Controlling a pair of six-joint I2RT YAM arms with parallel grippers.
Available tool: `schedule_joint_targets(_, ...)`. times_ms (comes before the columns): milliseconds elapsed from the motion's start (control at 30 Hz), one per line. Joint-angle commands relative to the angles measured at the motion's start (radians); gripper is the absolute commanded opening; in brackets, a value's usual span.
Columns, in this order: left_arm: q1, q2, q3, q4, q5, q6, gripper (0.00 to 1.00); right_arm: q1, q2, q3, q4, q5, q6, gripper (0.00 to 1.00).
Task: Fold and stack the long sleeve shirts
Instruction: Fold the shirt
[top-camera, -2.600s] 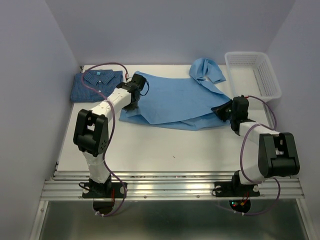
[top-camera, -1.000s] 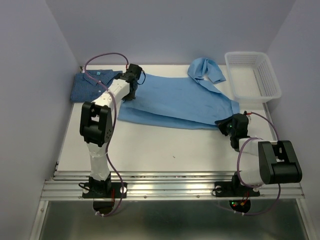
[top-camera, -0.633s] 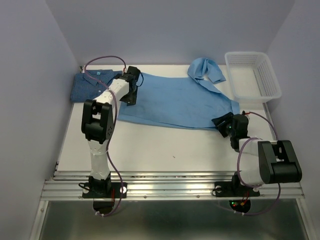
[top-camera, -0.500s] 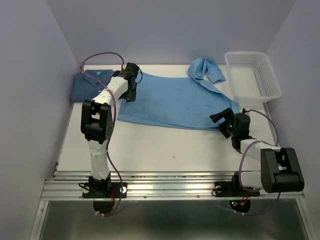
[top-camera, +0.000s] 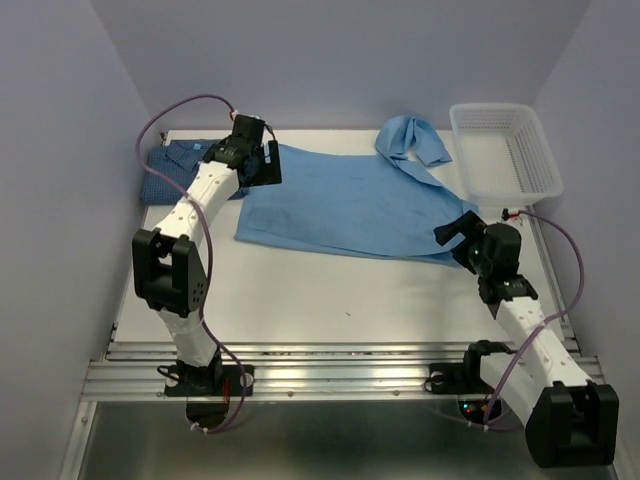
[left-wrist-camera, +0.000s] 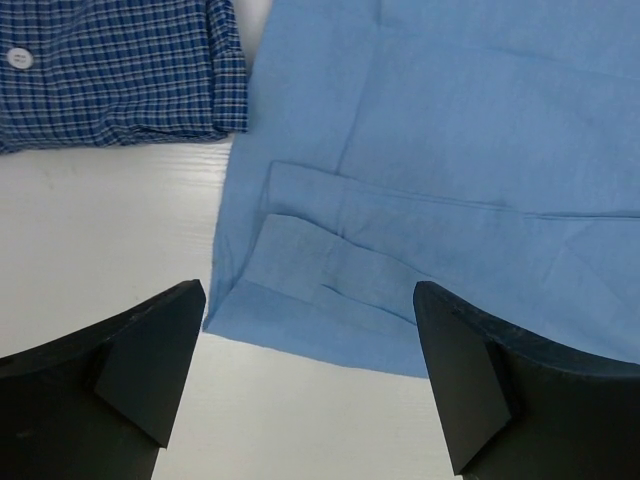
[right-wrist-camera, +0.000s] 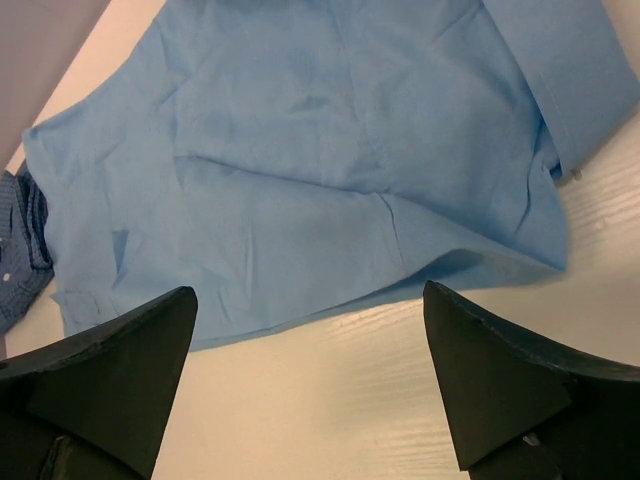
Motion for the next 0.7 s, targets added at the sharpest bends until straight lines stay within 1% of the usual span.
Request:
schedule_joint_targets(0, 0.001, 0.043, -0.031, 0.085, 0.082, -0.053, 0.99, -0.006, 0.078, 0.099, 0.11, -0.068, -0.099, 1.0)
schedule_joint_targets(33, 0.001, 0.057, -0.03, 0.091, 0.085, -0.055, 0.99, -0.006, 0.16, 0.112, 0.132, -0.131, -0.108, 1.0)
schedule_joint_targets(133, 0.002, 0.123, -0.042, 0.129, 0.107, -0.057, 0.99, -0.006, 0.303, 0.155, 0.209, -0.223, -0.108, 1.0)
schedule_joint_targets(167, 0.002, 0.134, -0.048, 0.154, 0.116, -0.058, 0.99, -0.006, 0.392, 0.167, 0.212, -0.232, -0.099, 1.0)
schedule_joint_targets(233, 0.005, 0.163, -0.067, 0.175, 0.157, -0.063, 0.99, -0.006, 0.455, 0.176, 0.216, -0.231, -0.081, 1.0)
schedule_joint_targets(300, 0.004, 0.183, -0.08, 0.197, 0.164, -0.072, 0.99, -0.006, 0.515, 0.163, 0.217, -0.204, -0.055, 1.0)
schedule_joint_targets(400, 0.005, 0.212, -0.119, 0.203, 0.177, -0.101, 0.99, -0.006, 0.554, 0.135, 0.201, -0.147, -0.027, 1.0)
schedule_joint_targets(467, 0.005, 0.203, -0.197, 0.243, 0.226, -0.129, 0.99, -0.006, 0.571, 0.115, 0.184, -0.107, 0.001, 1.0)
schedule_joint_targets(500, 0.005, 0.195, -0.227, 0.258, 0.227, -0.139, 0.99, -0.006, 0.571, 0.109, 0.174, -0.093, 0.002, 1.0)
schedule_joint_targets(533, 0.007, 0.171, -0.299, 0.278, 0.227, -0.15, 0.99, -0.006, 0.565, 0.106, 0.16, -0.054, 0.008, 1.0)
schedule_joint_targets(567, 0.005, 0.159, -0.338, 0.322, 0.227, -0.159, 0.99, -0.006, 0.559, 0.1, 0.146, -0.033, 0.013, 1.0)
schedule_joint_targets(633, 0.007, 0.139, -0.407, 0.376, 0.268, -0.184, 0.99, -0.006, 0.542, 0.078, 0.138, -0.004, 0.002, 1.0)
schedule_joint_targets(667, 0.005, 0.125, -0.47, 0.43, 0.304, -0.19, 0.99, -0.006, 0.54, 0.074, 0.128, -0.006, -0.004, 1.0)
